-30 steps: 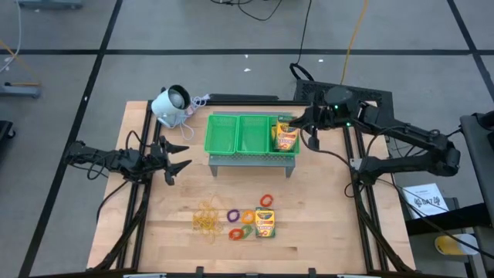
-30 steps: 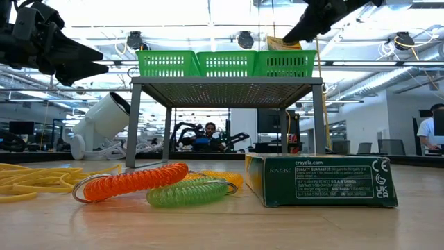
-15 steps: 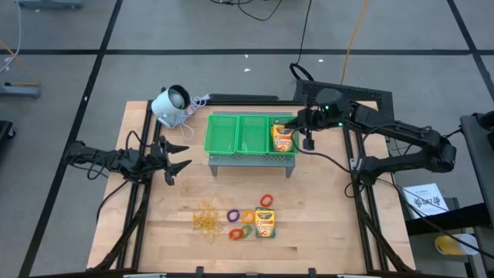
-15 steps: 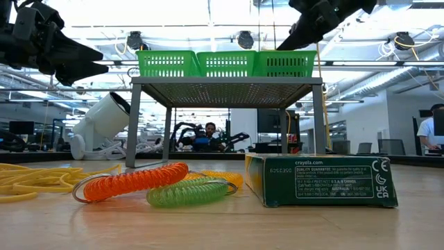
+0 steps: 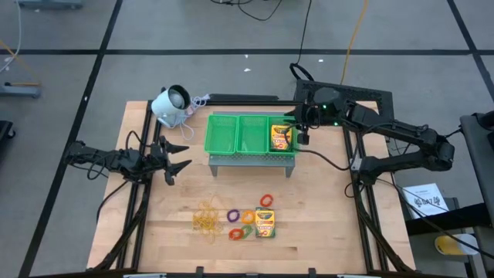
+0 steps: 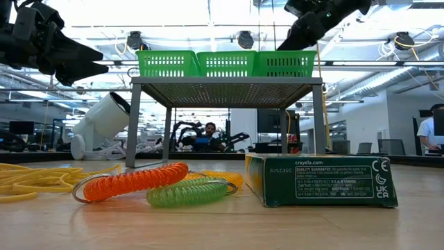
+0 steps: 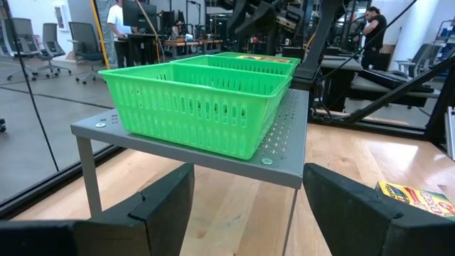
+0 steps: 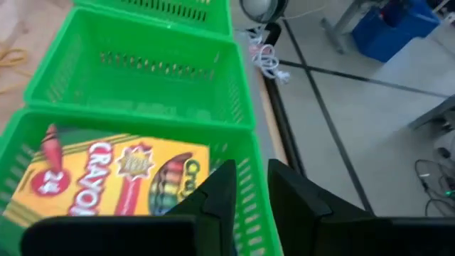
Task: Pick & Place Office Desk Supplies
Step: Stack the right yellow crayon box on the yellow crayon box in the right green basket
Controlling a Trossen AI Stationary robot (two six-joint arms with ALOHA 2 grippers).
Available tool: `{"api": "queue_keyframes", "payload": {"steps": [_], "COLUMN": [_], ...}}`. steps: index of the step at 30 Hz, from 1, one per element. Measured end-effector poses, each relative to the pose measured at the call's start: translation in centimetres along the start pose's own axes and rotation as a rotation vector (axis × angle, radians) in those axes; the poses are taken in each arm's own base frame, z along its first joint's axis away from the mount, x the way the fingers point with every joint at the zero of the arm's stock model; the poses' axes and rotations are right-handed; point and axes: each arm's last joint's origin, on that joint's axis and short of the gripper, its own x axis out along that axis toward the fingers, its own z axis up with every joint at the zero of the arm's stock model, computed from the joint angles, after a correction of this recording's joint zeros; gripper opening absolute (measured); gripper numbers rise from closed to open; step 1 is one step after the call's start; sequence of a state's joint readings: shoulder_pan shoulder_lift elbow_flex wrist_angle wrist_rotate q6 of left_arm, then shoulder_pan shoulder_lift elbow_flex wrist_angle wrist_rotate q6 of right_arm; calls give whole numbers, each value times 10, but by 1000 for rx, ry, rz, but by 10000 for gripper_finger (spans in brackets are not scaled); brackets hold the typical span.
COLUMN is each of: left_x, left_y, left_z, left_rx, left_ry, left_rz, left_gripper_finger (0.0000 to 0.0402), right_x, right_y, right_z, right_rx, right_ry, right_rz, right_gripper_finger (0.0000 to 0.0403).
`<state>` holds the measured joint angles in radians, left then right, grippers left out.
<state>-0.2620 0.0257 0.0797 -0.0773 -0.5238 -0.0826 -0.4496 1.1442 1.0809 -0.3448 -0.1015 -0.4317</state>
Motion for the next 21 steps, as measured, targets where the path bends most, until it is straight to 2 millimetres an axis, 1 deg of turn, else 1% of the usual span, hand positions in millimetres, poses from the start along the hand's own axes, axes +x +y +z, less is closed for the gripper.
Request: {"api": "queue_keyframes", "payload": {"steps": [5, 12, 18, 21], "left_x": [0, 0, 0, 0], "left_y": [0, 0, 0, 0], "left_z": [0, 0, 0, 0], "left_rx": [0, 0, 0, 0], "left_ry": [0, 1, 0, 0], "left_rz": [0, 0, 0, 0], "left_gripper_finger": [271, 271, 271, 271], "right_x": [-1, 0, 0, 0], "right_y": [1, 10, 23, 34], "right_z": [6, 10, 16, 17], "right_rx": [42, 29, 147, 124], "right_ry": [-51, -64, -83, -63], "right_rz": [-8, 27, 78, 123], "right_gripper_finger": [90, 87, 95, 109]}}
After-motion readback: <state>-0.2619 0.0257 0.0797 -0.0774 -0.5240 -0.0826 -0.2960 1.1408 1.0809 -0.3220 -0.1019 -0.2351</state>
